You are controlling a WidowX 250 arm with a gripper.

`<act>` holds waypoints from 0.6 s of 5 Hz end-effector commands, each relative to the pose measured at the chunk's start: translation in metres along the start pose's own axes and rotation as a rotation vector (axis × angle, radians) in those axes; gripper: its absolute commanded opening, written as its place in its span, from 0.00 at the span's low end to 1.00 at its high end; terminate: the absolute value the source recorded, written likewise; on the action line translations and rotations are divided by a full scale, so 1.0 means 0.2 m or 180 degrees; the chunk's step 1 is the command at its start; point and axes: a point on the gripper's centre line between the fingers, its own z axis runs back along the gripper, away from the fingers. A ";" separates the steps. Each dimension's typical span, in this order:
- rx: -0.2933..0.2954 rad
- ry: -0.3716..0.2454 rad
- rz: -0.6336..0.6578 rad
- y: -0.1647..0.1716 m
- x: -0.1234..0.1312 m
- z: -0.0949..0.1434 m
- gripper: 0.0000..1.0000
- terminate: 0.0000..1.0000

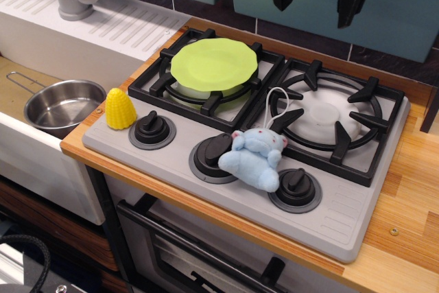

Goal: End effector reaching stuffedhippo

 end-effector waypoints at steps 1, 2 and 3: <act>0.0000 0.0000 0.0000 0.00 0.00 0.00 1.00 0.00; -0.0118 -0.0197 -0.0056 -0.03 -0.09 -0.04 1.00 0.00; -0.0006 -0.0230 -0.0091 -0.04 -0.18 -0.06 1.00 0.00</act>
